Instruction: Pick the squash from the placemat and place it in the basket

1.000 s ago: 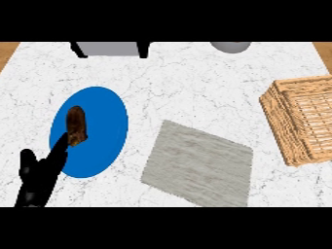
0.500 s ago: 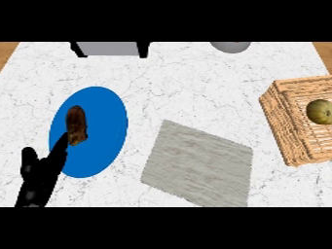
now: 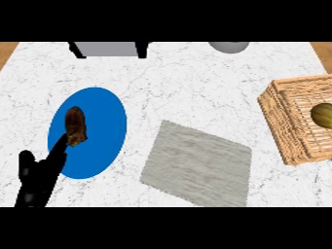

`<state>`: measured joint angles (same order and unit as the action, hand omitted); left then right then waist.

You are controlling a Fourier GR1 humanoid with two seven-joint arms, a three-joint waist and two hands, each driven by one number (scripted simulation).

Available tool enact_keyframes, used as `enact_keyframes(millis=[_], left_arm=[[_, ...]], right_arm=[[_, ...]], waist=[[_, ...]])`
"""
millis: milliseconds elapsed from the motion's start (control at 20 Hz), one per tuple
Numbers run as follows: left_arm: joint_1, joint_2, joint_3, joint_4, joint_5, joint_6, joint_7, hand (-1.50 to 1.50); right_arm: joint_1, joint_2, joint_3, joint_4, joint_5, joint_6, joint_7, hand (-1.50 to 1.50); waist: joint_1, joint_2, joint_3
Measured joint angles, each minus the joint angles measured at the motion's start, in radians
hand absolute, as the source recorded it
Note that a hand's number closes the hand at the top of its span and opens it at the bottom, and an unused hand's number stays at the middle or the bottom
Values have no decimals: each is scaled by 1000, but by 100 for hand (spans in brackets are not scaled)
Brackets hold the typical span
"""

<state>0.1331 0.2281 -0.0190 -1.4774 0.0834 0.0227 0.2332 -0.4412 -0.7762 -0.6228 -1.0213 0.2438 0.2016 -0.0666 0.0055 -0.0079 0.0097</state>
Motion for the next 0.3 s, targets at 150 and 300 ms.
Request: enact_keyframes(millis=[150,300], left_arm=[[3,-2,2,-4,-2,-3,0,0],[-3,-4,2,-2,-10,1,14,0]], right_arm=[[2,-49,-55,64,-37,20,-6,-150],[4,-123,-103,142,-60,44,-17,-150]], waist=[[-1,1,-1],[-1,1,0]])
